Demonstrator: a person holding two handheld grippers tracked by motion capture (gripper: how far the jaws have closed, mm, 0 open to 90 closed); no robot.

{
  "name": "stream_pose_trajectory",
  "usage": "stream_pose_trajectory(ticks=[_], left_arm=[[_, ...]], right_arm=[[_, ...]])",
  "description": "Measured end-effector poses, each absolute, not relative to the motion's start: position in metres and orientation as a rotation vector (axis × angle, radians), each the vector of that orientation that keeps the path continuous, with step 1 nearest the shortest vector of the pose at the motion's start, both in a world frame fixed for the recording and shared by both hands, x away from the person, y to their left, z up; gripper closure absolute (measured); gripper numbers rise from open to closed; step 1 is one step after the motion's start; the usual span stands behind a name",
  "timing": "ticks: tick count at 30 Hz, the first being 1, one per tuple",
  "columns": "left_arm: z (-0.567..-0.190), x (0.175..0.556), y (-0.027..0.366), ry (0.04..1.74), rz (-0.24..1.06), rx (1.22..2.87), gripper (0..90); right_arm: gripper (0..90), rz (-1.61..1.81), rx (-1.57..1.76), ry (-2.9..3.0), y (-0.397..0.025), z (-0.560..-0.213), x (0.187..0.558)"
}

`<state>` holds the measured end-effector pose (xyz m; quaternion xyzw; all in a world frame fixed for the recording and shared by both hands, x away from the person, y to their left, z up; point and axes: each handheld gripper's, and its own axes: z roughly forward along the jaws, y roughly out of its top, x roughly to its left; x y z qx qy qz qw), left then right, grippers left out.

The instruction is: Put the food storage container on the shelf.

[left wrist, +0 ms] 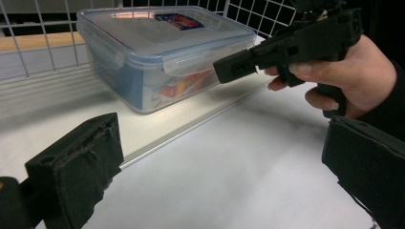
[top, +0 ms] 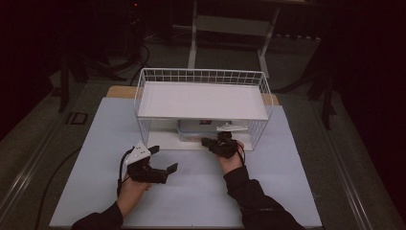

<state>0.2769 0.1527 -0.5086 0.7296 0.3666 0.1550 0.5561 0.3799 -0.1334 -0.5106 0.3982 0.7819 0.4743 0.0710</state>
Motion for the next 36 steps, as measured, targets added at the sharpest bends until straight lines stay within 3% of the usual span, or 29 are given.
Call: stream_pose_trajectory(ticks=[4, 15, 21, 36], left_arm=[[-0.501, 0.276, 0.154, 0.814, 0.352, 1.724, 0.0], [-0.491, 0.27, 0.152, 0.757, 0.315, 1.722, 0.0], [-0.489, 0.266, 0.153, 0.743, 0.309, 1.73, 0.0], [-0.484, 0.251, 0.17, 0.708, 0.282, 1.746, 0.0]], right_arm=[[73.8, 1.461, 1.189, 2.338, -0.138, -0.504, 0.368], [22.4, 1.544, 1.089, 2.365, -0.155, -0.486, 0.328], [15.7, 1.564, 1.072, 2.33, -0.171, -0.482, 0.316], [14.6, 1.533, 1.046, 2.247, -0.191, -0.476, 0.292]])
